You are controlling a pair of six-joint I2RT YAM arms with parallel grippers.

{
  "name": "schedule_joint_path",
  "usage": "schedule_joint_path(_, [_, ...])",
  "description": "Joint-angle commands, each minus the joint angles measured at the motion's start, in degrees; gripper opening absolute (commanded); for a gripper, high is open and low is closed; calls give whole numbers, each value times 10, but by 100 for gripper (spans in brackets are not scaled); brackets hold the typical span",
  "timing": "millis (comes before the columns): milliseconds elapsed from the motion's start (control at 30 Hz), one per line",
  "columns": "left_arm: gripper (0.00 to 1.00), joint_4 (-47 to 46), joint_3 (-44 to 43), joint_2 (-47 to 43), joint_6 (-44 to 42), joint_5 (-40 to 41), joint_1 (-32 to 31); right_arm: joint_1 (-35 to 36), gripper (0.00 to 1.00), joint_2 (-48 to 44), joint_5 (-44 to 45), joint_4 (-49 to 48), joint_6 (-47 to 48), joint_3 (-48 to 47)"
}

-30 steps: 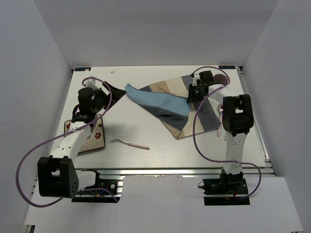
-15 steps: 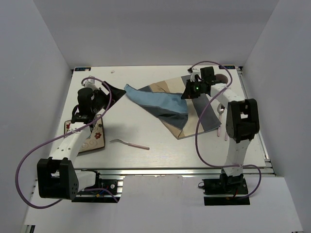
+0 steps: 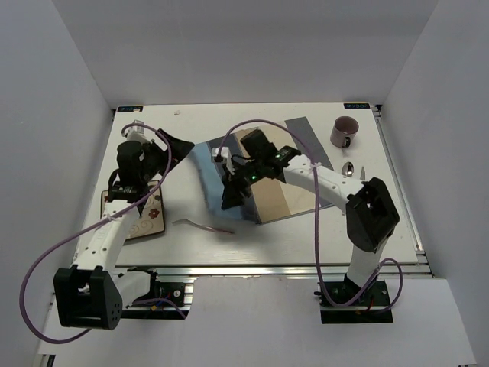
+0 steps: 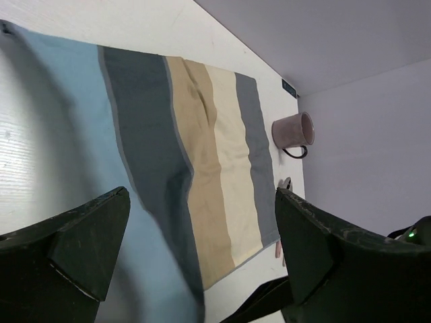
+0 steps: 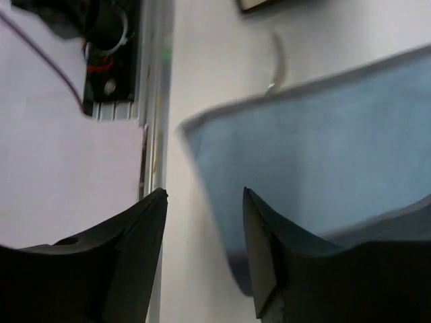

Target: Set the dinner table for one person

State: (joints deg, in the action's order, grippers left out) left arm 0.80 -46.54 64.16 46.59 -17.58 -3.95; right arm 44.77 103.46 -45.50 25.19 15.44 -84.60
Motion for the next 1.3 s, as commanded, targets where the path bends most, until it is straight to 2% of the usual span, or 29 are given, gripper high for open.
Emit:
schedule_joint_path(0, [98, 45, -12, -40, -20, 39, -2, 9, 56, 9, -31, 66, 80, -29])
schedule_joint_path(67, [98, 62, -8, -56, -21, 67, -2, 9, 66, 7, -37, 58, 83, -40])
schedule_joint_path(200, [98, 80, -3, -61, -22, 78, -3, -1, 68, -1, -21, 18, 52, -62])
schedule_joint_path(300, [98, 111, -13, -41, -27, 77, -2, -43, 65, -3, 47, -49, -29, -50])
schedule_joint_path(433, [92, 162, -28, 0, -43, 63, -3, -124, 53, 38, 123, -57, -94, -58])
schedule_joint_path(500, [78, 183, -35, 20, -50, 56, -3, -180, 51, 53, 131, -46, -106, -62])
schedule_joint_path(533, [70, 197, -38, 43, -54, 55, -3, -194, 54, 57, 135, -41, -99, -53])
schedule_joint_path(567, [52, 205, -42, 56, -62, 54, -3, -206, 57, 55, 157, -42, -81, -45])
schedule_joint_path(600, [45, 218, -56, 71, -68, 67, -4, -229, 60, 54, 165, -41, -69, -37])
schedule_joint_path(633, [42, 251, -66, 106, -74, 76, -4, -238, 65, 49, 172, -37, -60, -27])
schedule_joint_path(700, [44, 274, -85, 140, -99, 90, -10, -267, 68, 48, 185, -28, -43, -20])
schedule_joint_path(733, [46, 285, -100, 155, -105, 103, -19, -275, 70, 49, 186, -20, -39, -18])
schedule_joint_path(767, [54, 287, -107, 183, -114, 109, -25, -285, 70, 51, 189, -9, -36, -17])
schedule_joint_path(900, [64, 318, -151, 260, -136, 150, -58, -327, 70, 52, 206, 2, -30, -16])
schedule_joint_path(1033, [66, 335, -176, 308, -148, 205, -70, -349, 71, 53, 244, -1, -26, -18])
schedule_joint_path(1267, [66, 330, -186, 340, -164, 217, -71, -384, 72, 84, 359, -20, -22, -12])
